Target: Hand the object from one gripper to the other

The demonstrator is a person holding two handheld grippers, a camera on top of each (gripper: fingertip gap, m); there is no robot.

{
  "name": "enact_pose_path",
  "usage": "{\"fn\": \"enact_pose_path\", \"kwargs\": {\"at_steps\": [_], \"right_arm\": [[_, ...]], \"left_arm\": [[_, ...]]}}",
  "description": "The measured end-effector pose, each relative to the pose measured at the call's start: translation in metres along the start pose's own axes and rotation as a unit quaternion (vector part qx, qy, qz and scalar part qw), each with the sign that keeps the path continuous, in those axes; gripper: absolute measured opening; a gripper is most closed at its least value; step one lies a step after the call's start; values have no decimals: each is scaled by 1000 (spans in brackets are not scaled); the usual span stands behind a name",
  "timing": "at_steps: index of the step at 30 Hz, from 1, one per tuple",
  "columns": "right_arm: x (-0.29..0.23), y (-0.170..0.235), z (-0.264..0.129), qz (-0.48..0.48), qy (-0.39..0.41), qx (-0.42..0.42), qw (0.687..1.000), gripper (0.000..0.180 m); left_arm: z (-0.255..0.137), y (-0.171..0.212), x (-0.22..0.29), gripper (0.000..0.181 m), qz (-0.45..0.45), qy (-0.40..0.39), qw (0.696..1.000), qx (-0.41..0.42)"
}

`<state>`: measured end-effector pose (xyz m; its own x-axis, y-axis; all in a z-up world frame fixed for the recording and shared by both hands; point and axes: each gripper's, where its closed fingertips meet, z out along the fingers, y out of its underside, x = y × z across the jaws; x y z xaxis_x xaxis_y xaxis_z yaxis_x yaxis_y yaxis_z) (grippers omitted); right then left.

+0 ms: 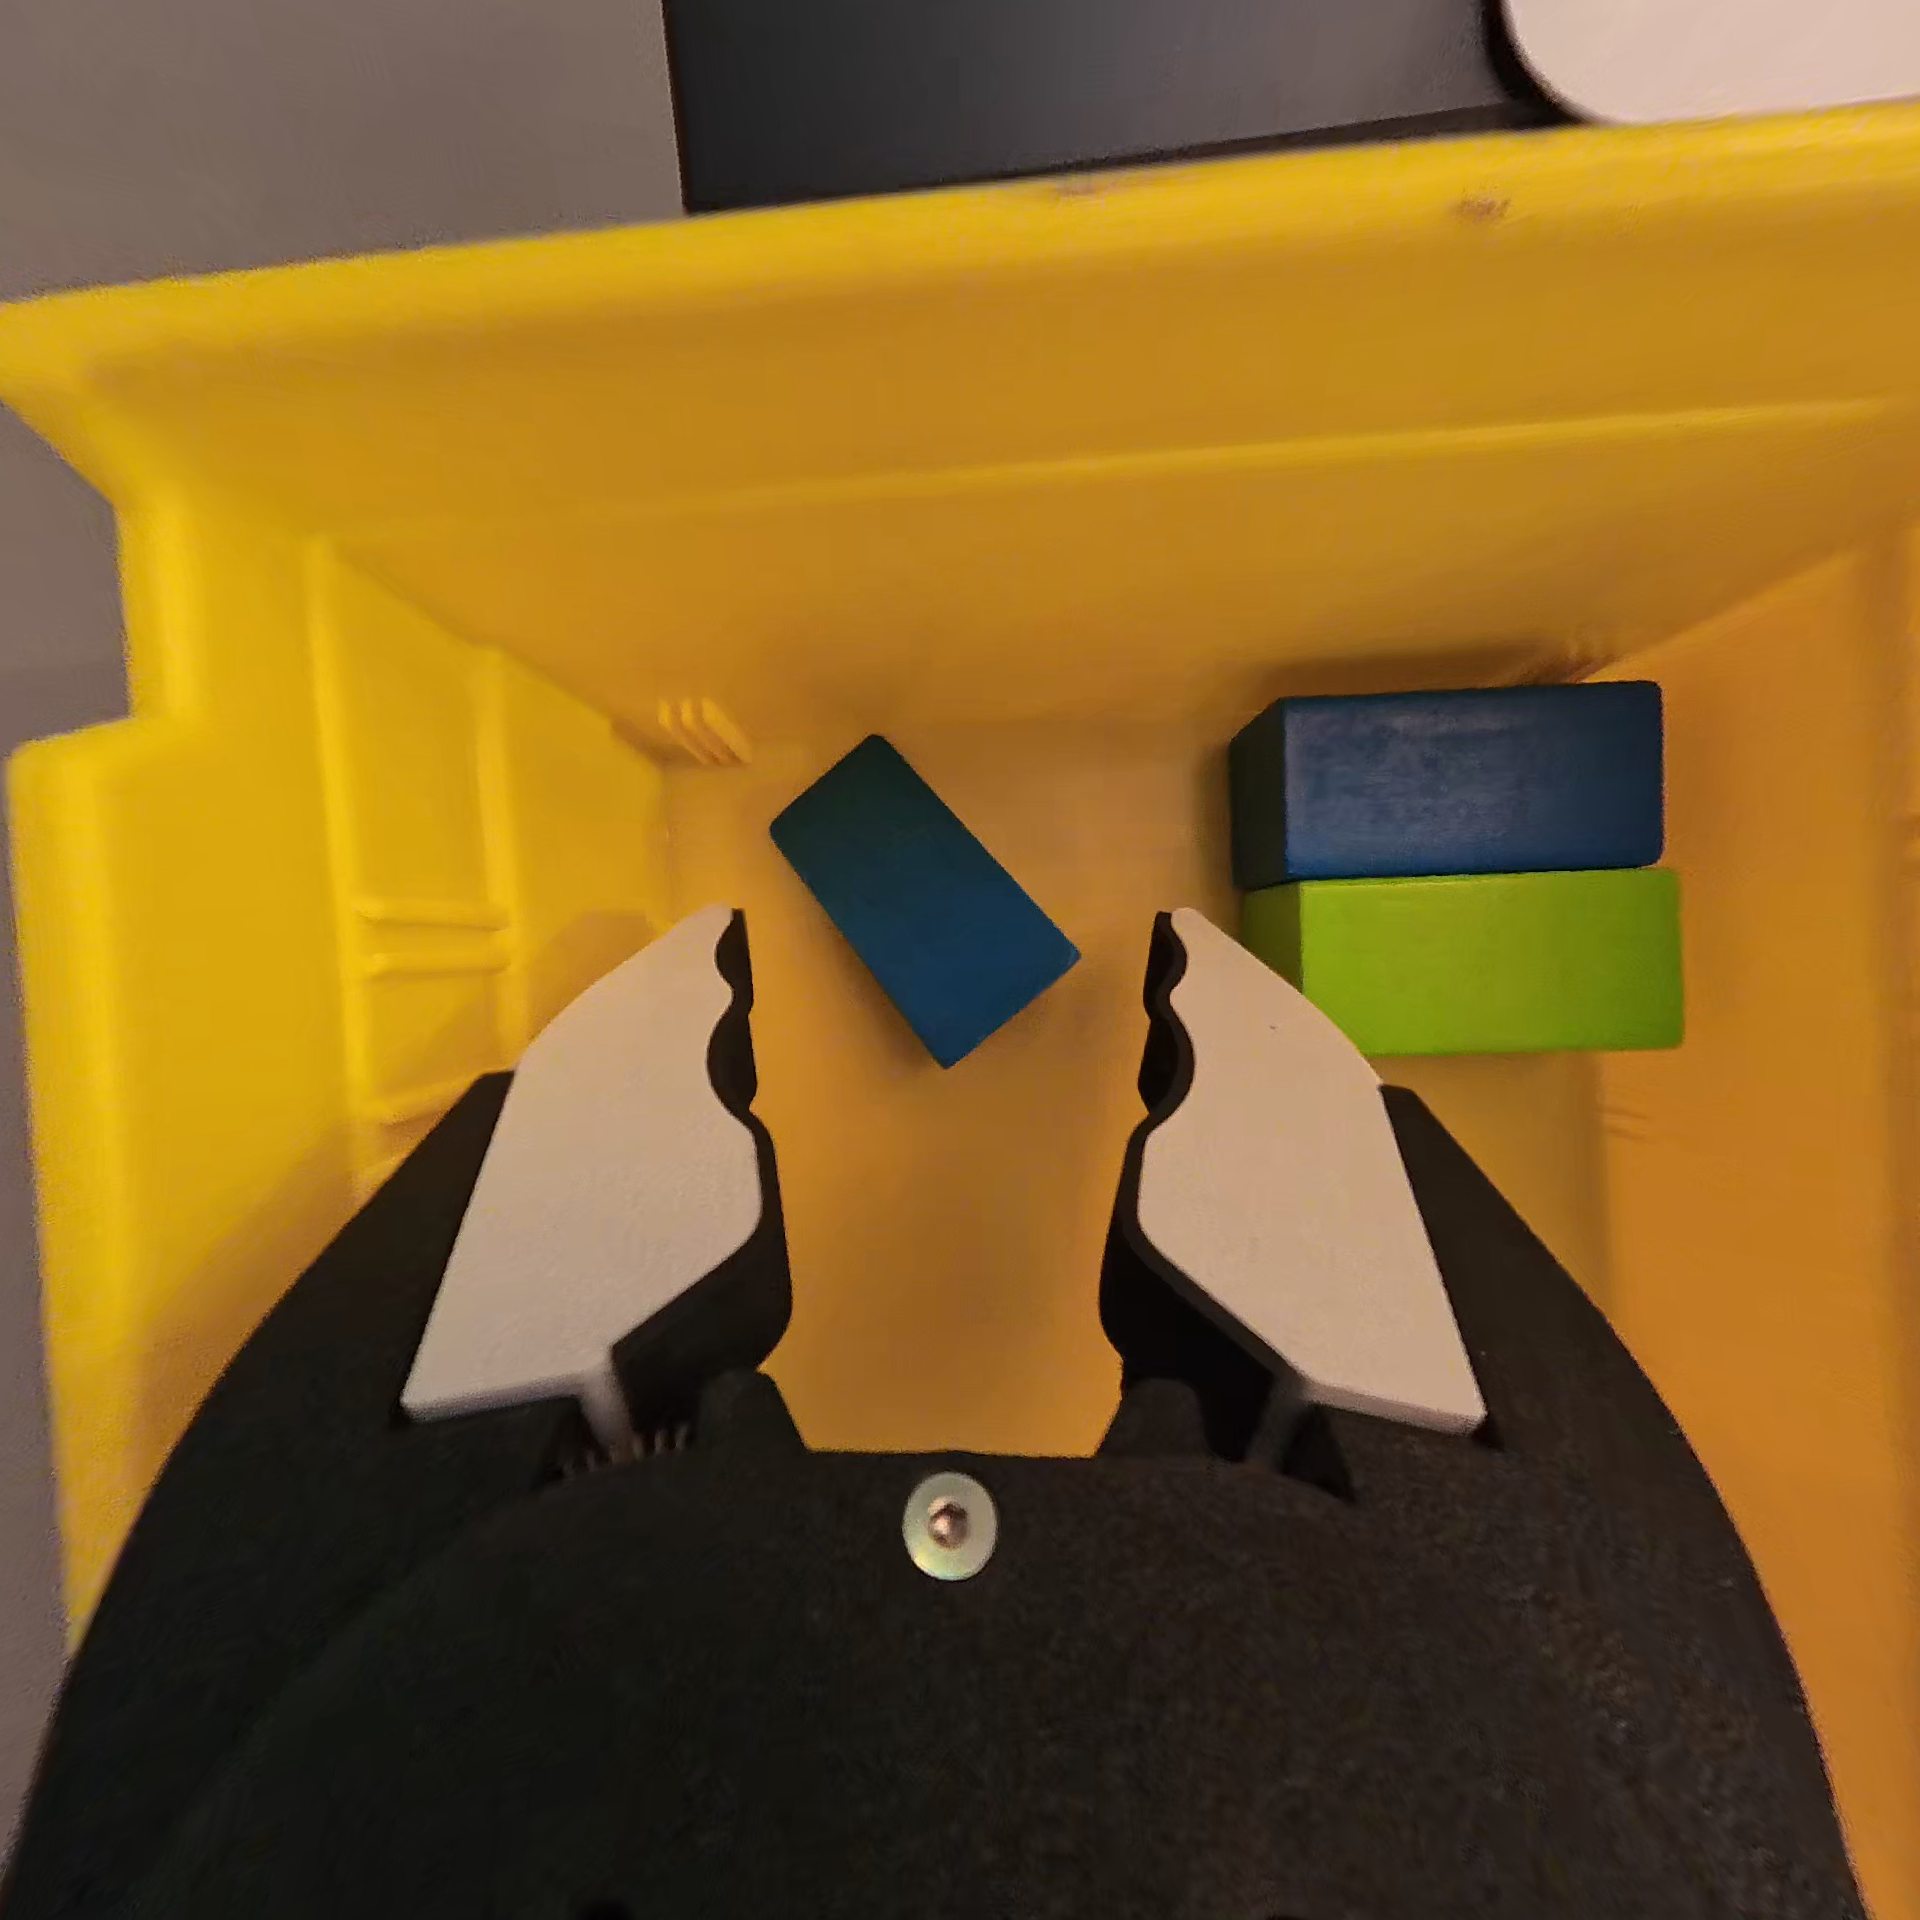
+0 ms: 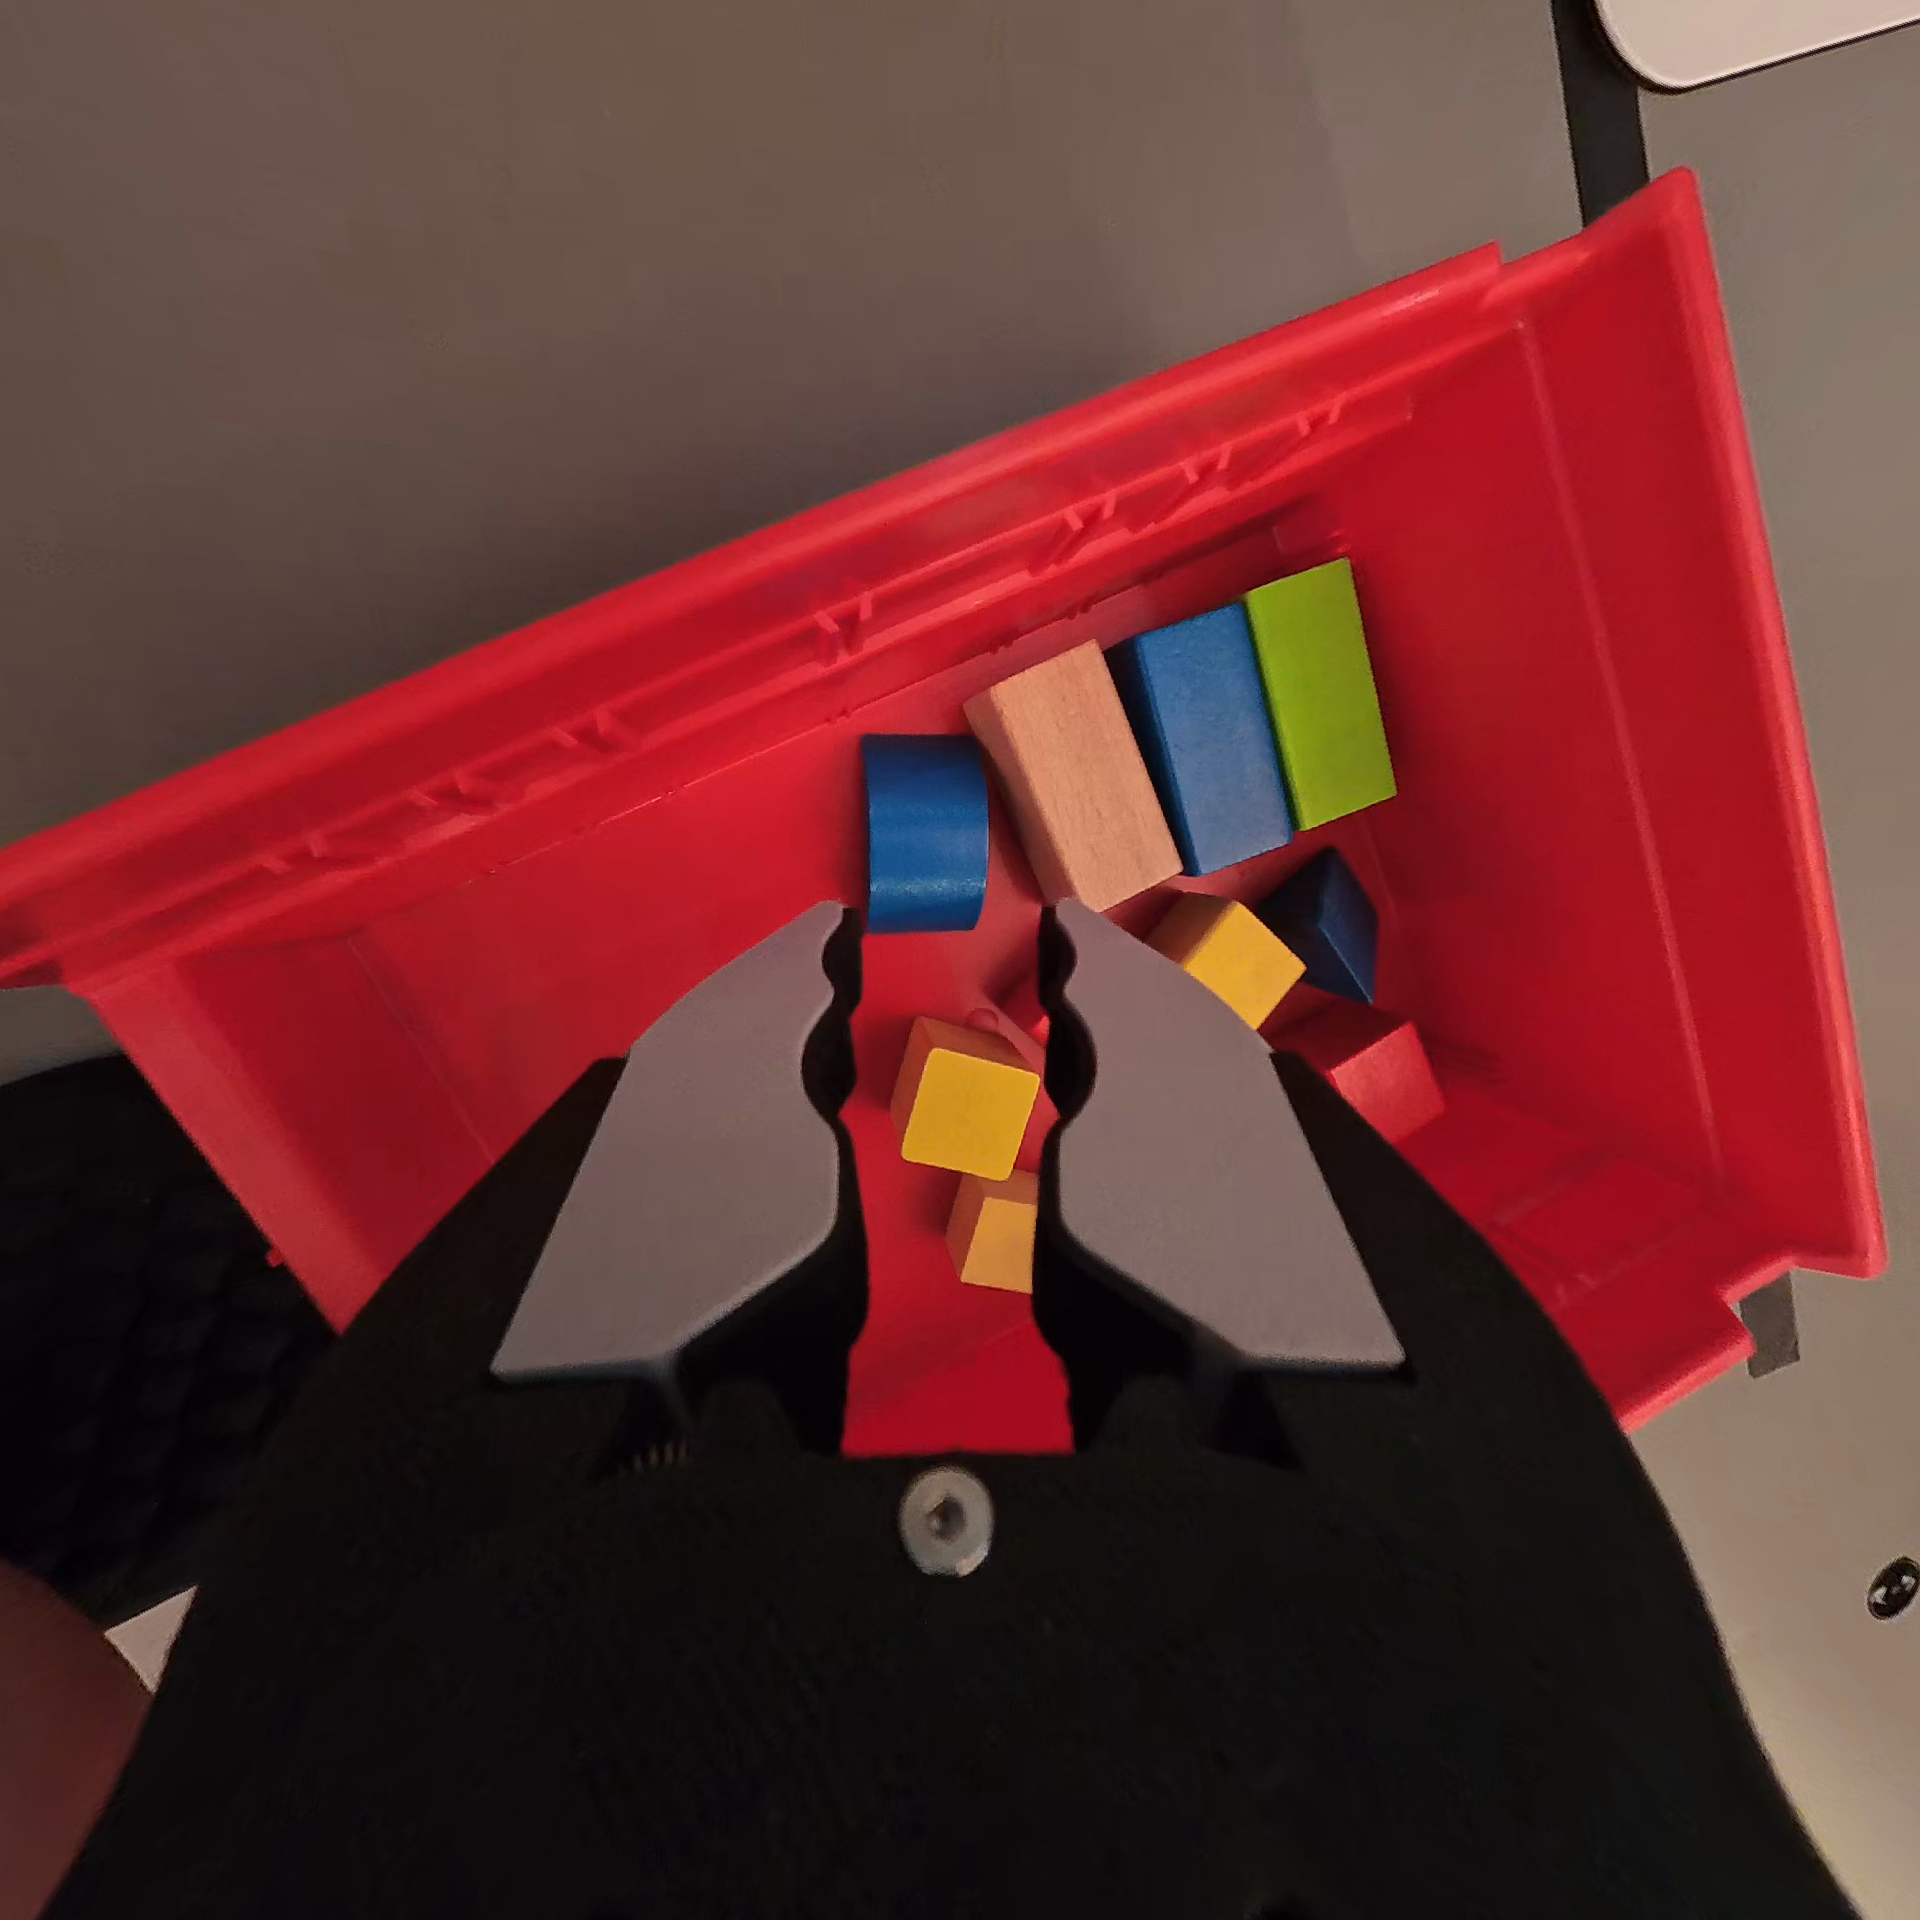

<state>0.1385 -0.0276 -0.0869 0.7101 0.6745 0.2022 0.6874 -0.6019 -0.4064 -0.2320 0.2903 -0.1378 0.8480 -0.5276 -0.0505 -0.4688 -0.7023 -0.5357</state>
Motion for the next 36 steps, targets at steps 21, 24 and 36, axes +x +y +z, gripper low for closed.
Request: {"fn": "enact_pose_path", "kwargs": {"at_steps": [21,24,36], "right_arm": [[-1,10,3,4,-4,-24,1000,28],[-1,10,3,5,-4,-23,1000,28],[4,1,-3,1,11,1,1000,26]], "left_arm": [[3,20,-8,37,-15,-20,998,-59],[2,20,-6,37,-24,2,998,-60],[-51,9,15,37,44,135,989,-44]]}}
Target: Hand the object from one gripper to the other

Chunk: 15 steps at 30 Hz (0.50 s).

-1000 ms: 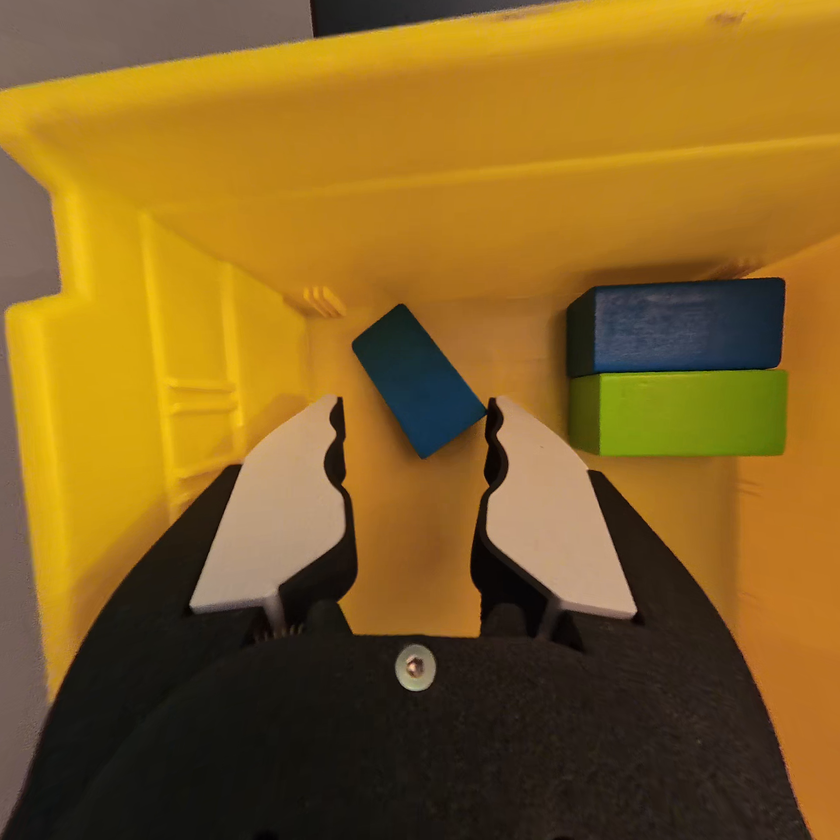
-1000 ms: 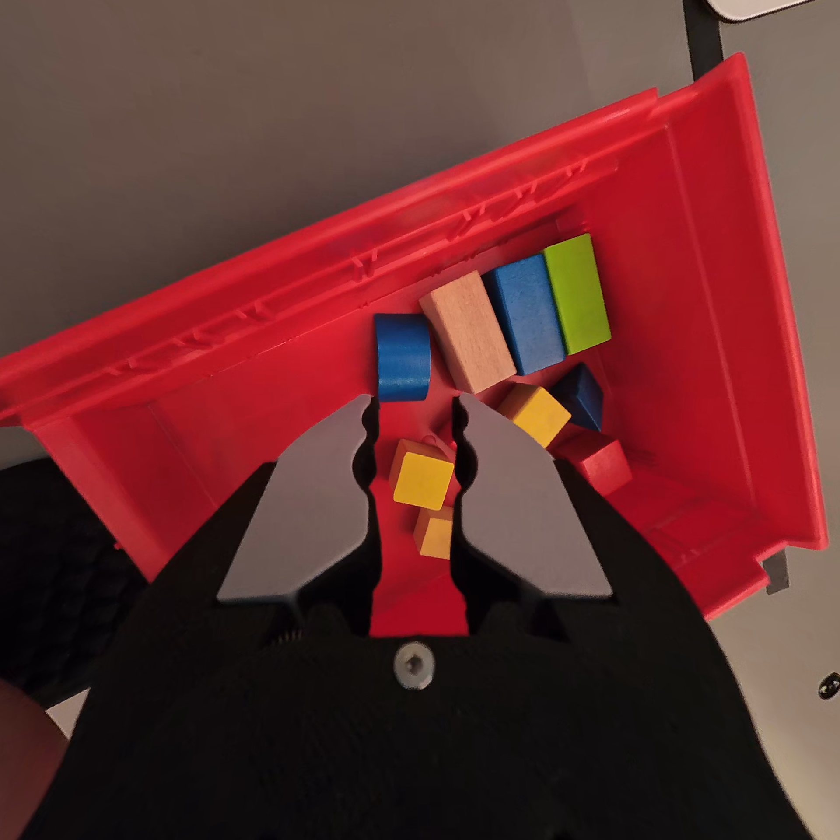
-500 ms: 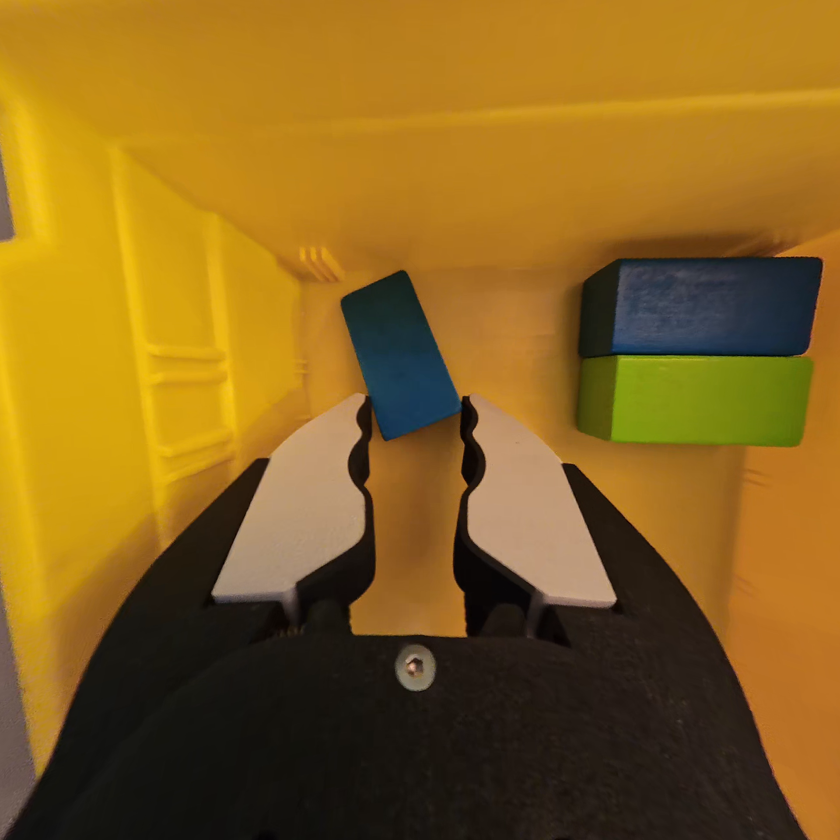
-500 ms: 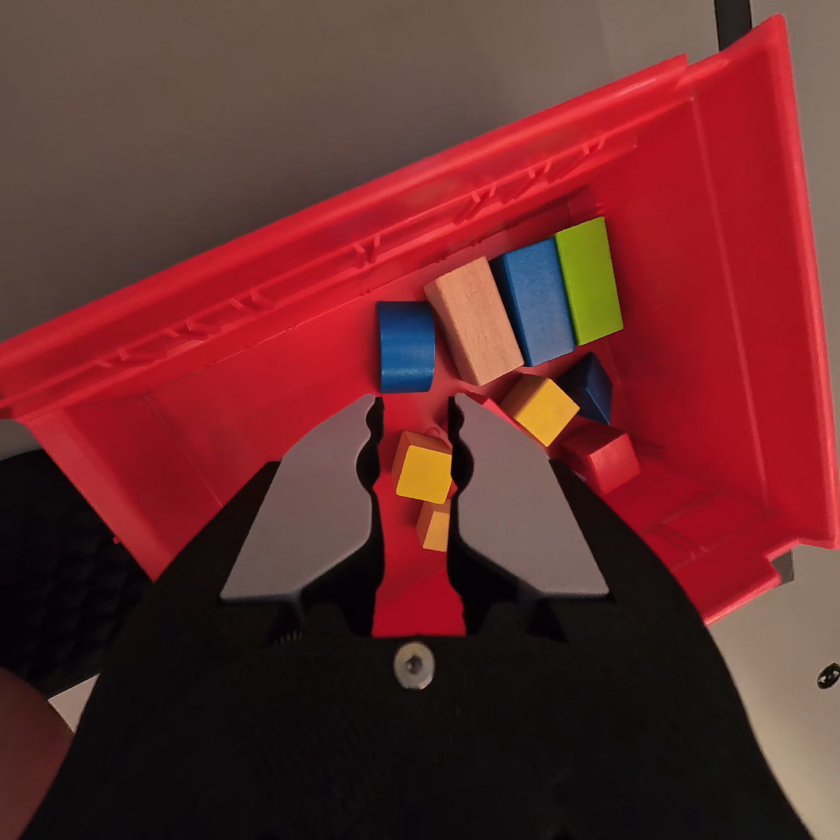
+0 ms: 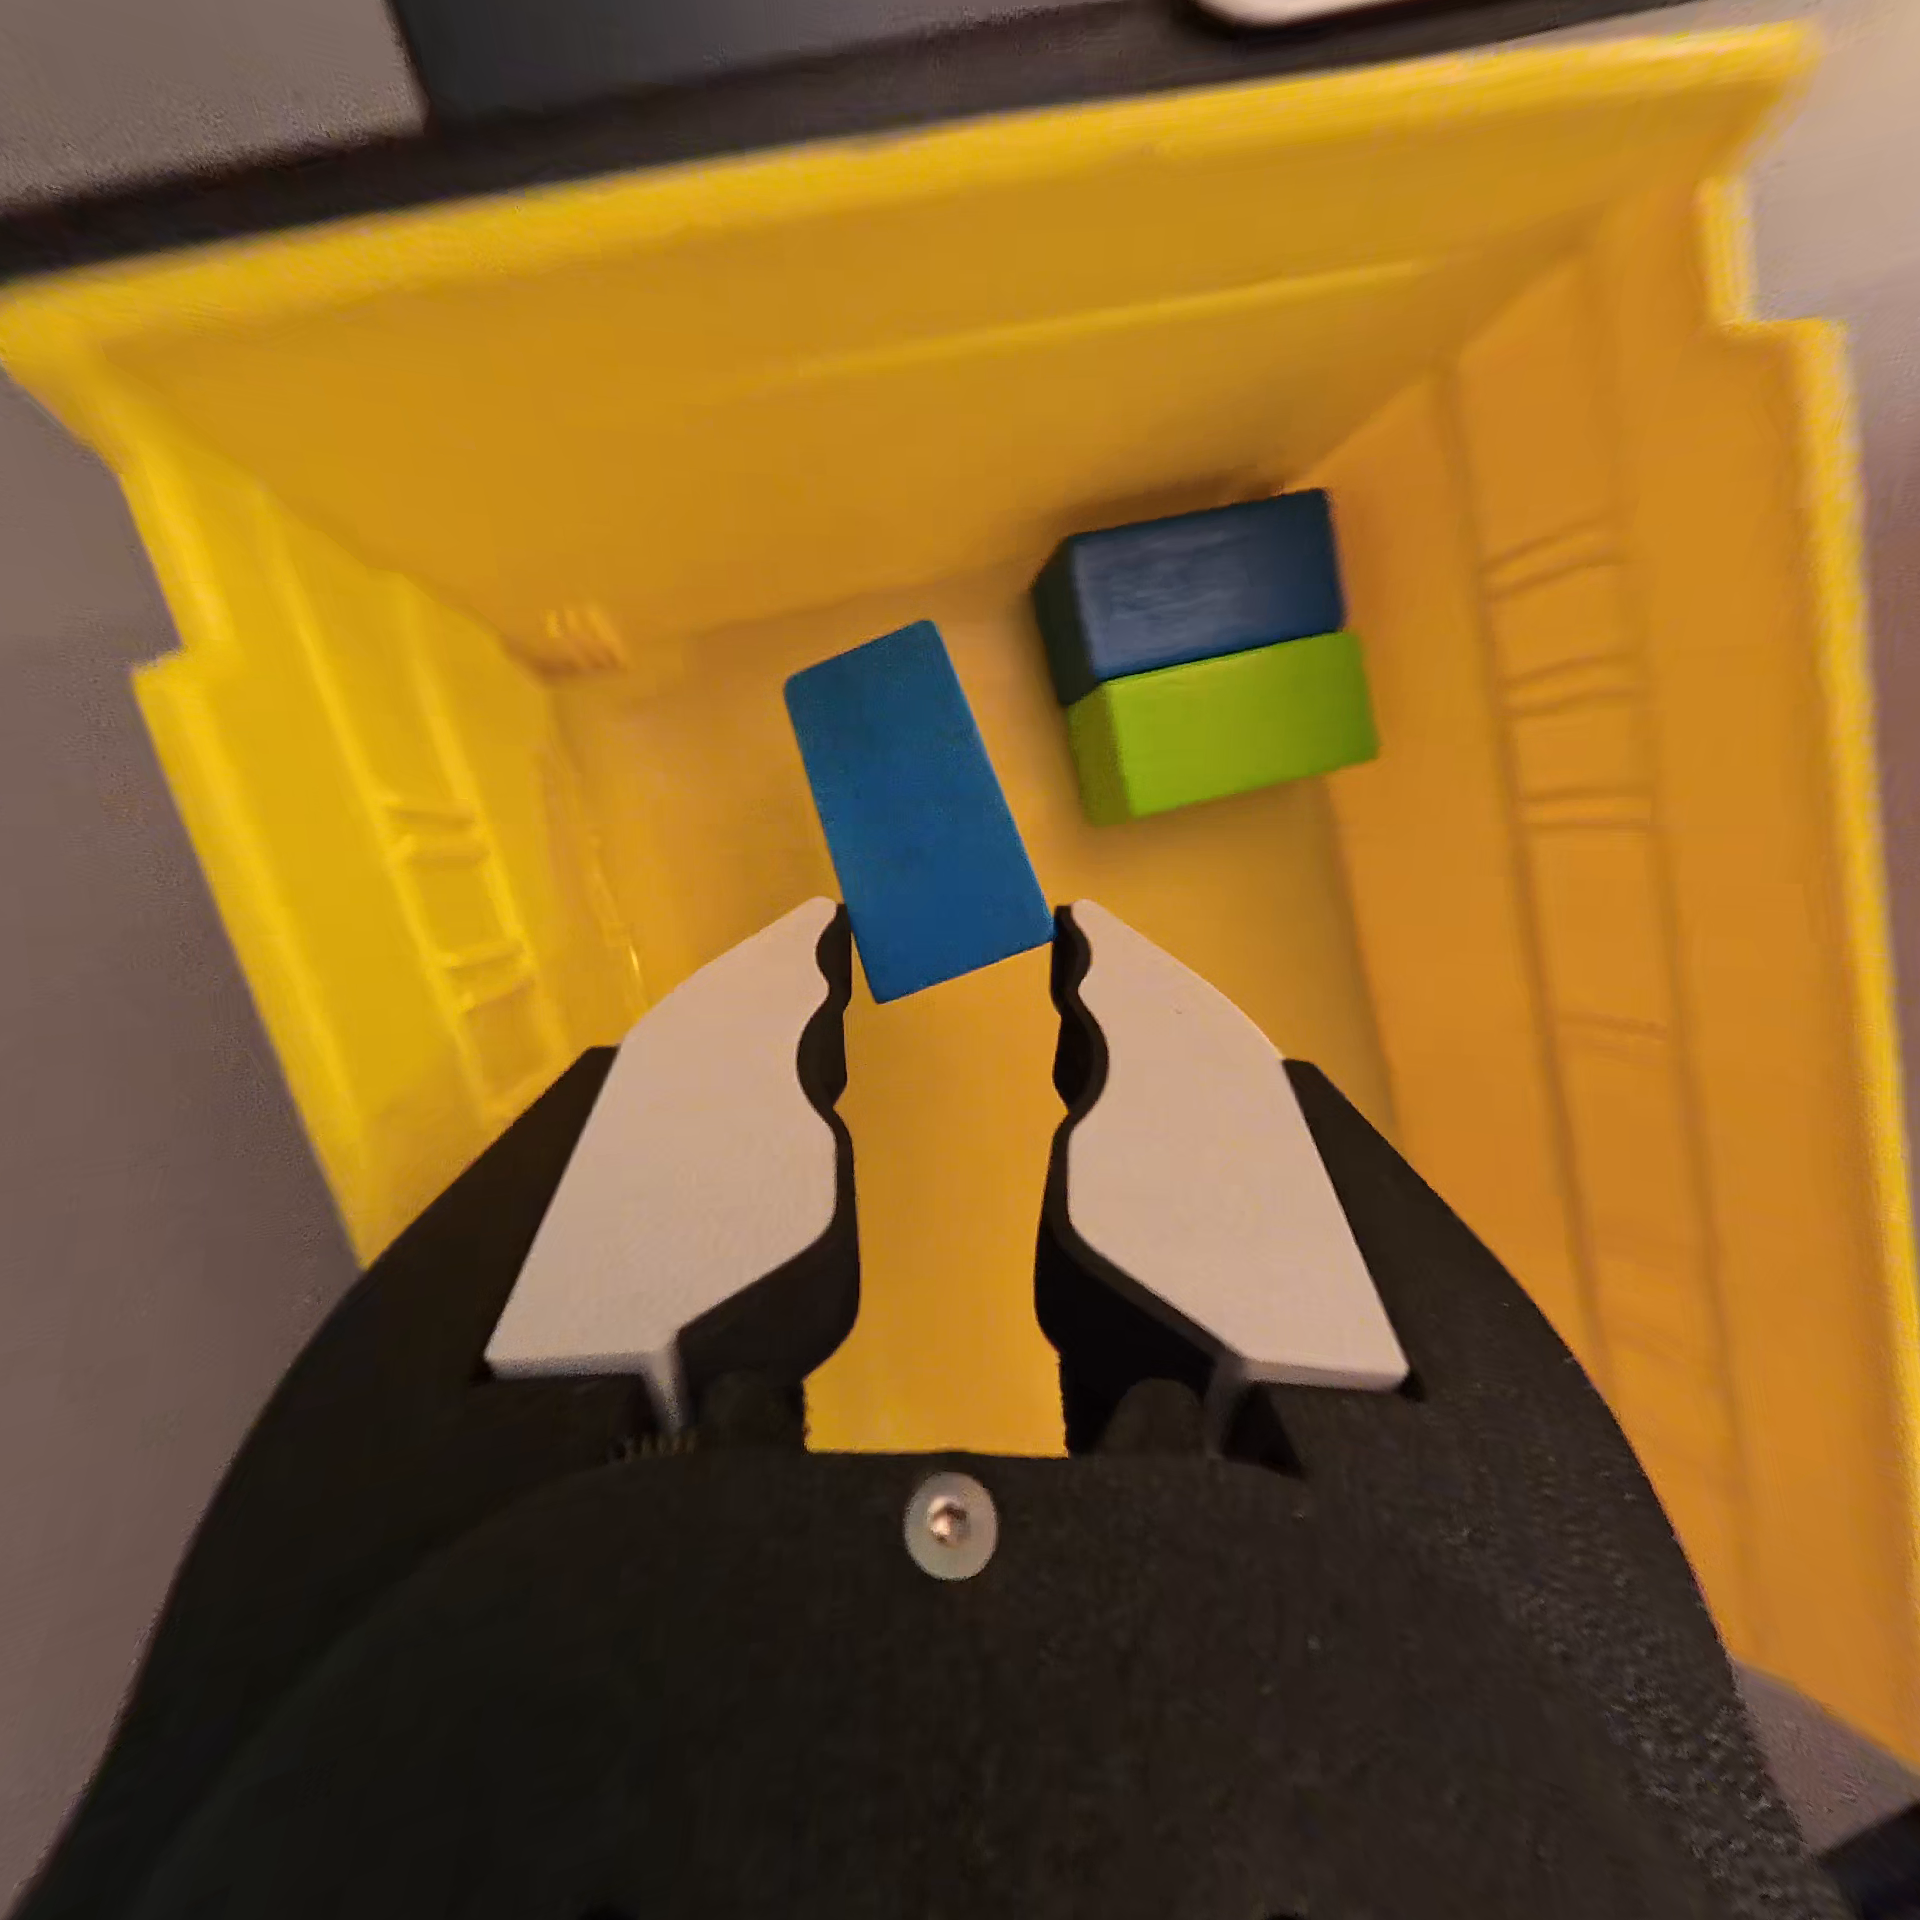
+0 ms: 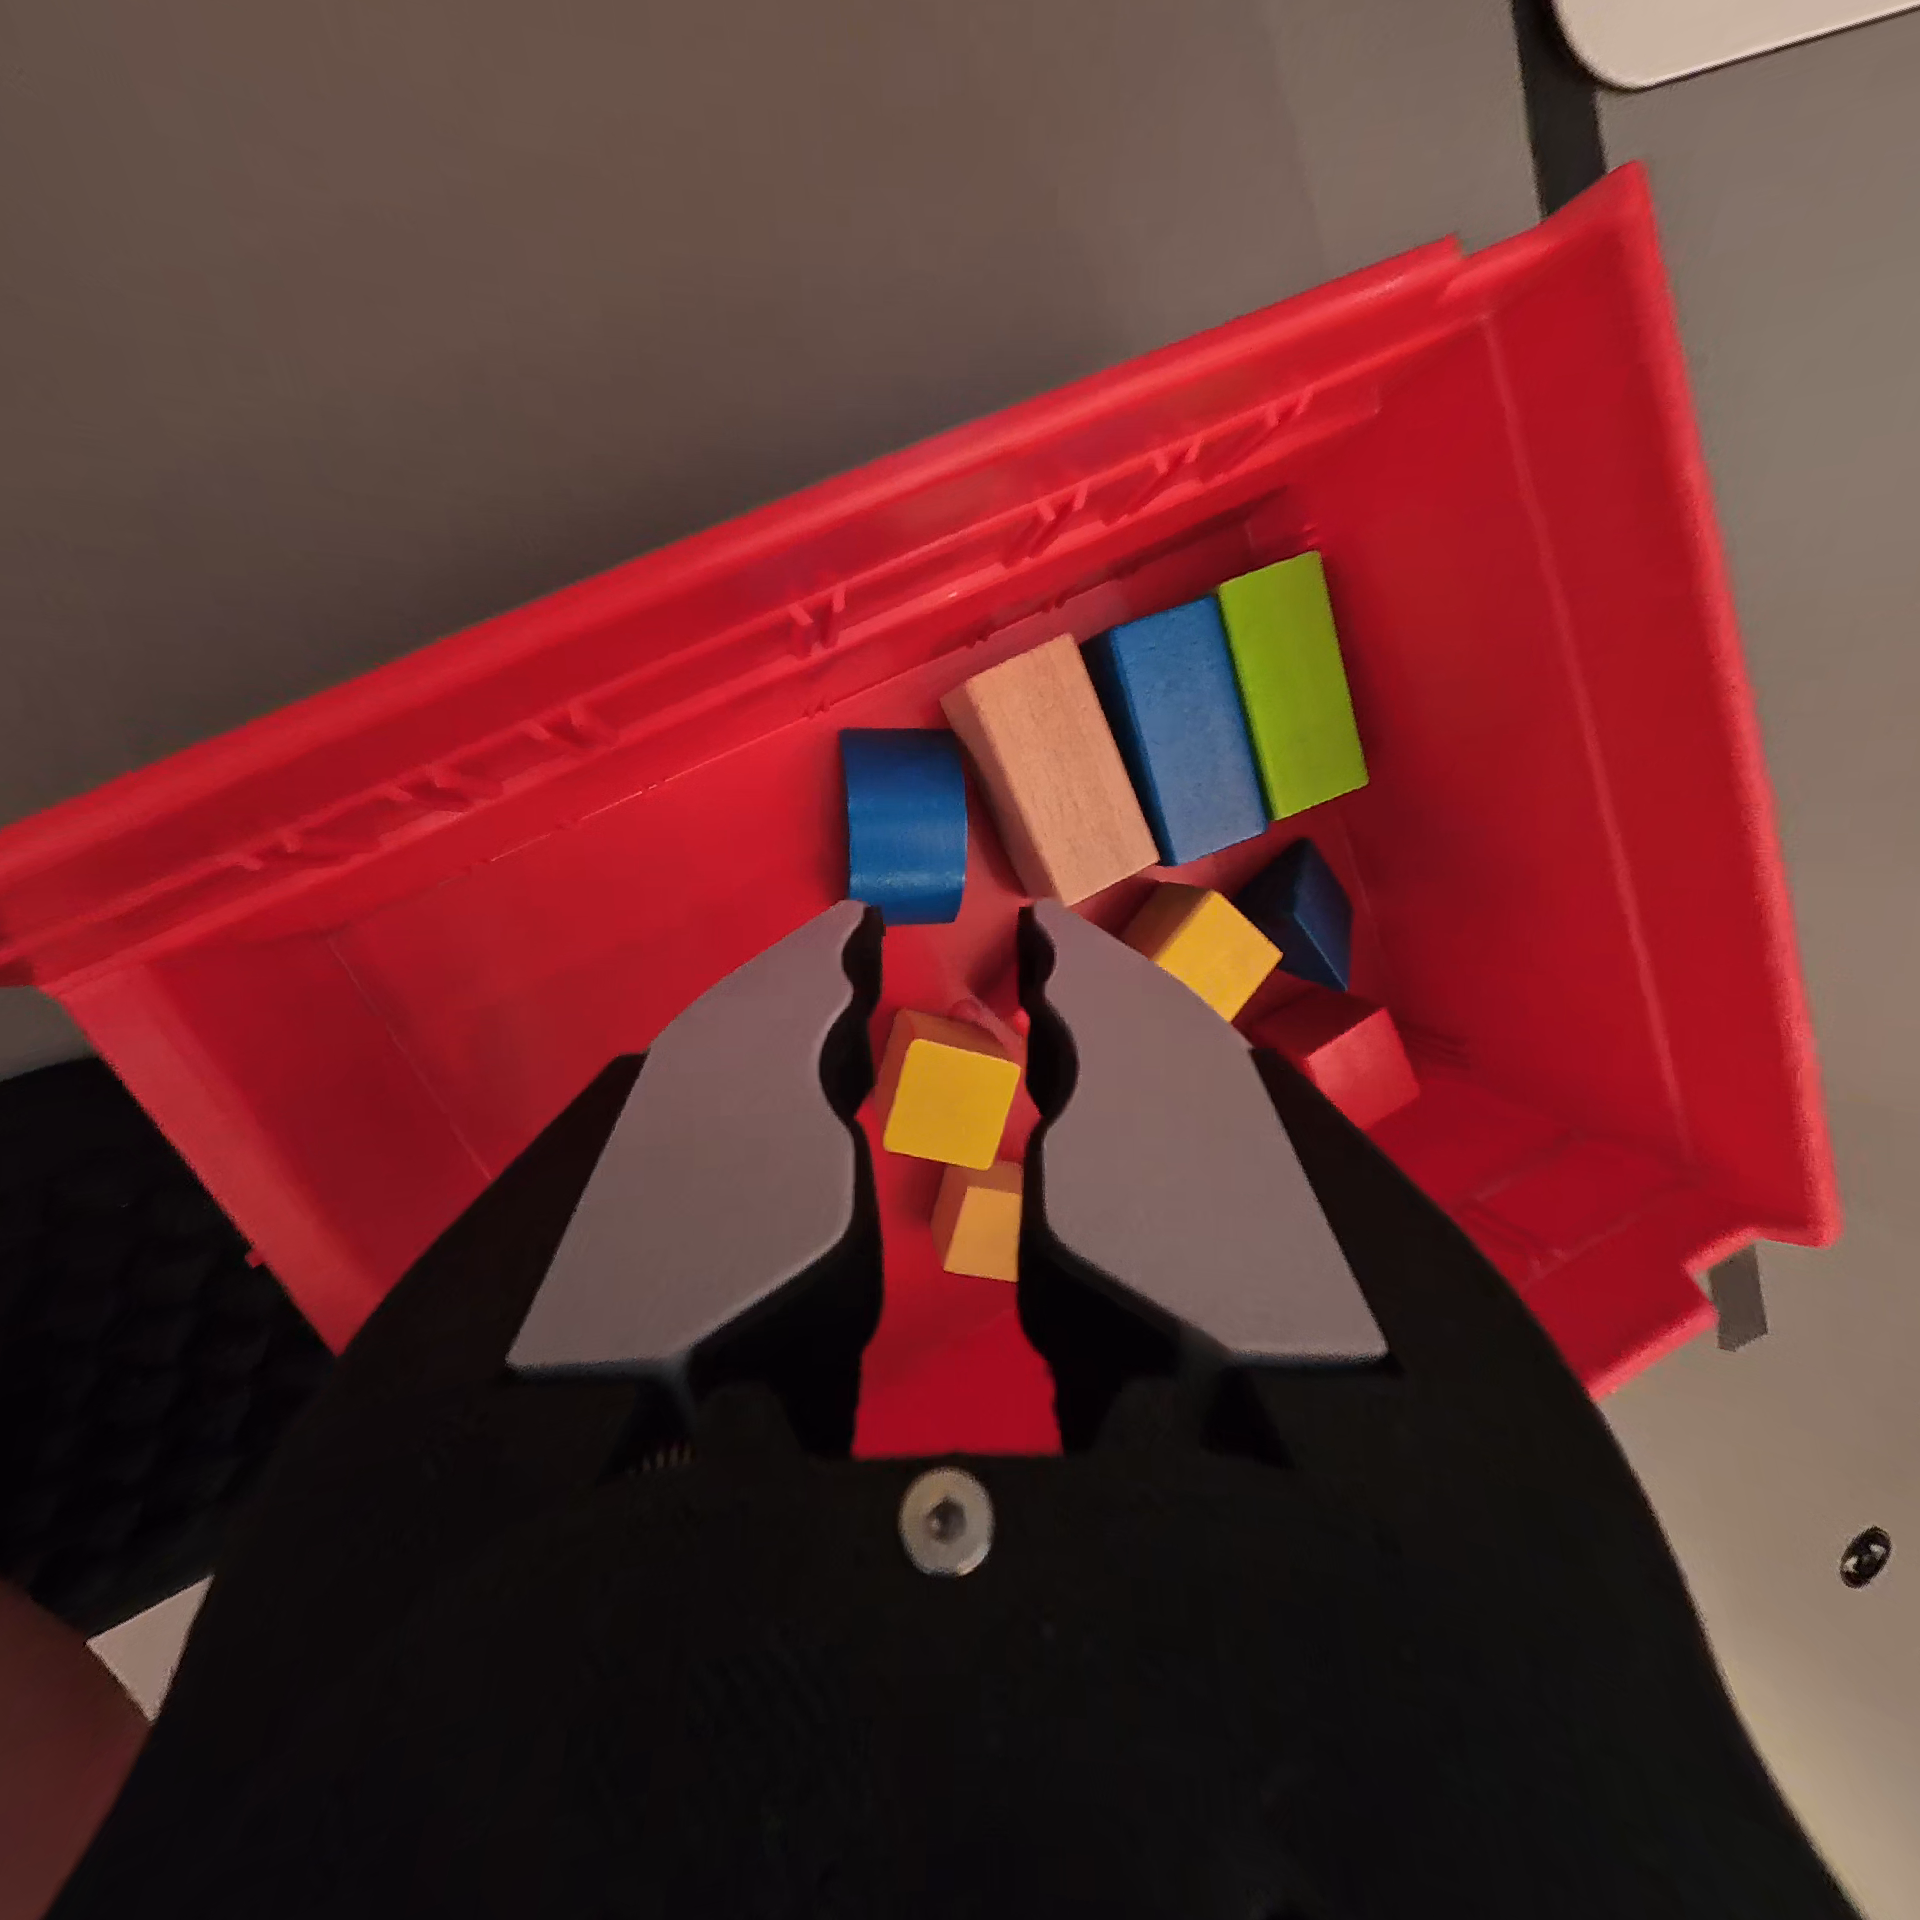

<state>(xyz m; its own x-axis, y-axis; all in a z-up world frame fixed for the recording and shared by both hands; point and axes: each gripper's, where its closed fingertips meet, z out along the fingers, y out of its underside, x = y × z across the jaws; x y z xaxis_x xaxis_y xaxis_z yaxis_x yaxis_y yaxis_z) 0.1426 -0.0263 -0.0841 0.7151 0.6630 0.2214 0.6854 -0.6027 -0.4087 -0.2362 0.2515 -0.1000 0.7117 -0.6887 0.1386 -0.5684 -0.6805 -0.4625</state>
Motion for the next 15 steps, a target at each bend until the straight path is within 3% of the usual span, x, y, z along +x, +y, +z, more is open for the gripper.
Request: {"fn": "enact_pose_path", "kwargs": {"at_steps": [3,7,11,15], "right_arm": [[4,-12,-15,-6,24,35,999,23],[-4,-48,-44,-35,38,127,991,26],[-36,-108,-63,-64,-5,236,970,36],[-83,-170,-90,-53,-142,360,921,50]], "left_arm": [[-26,-12,14,36,77,11,996,45],[-64,-19,79,37,203,107,968,105],[-94,1,171,37,363,190,905,115],[-106,29,252,36,470,261,835,117]]}}
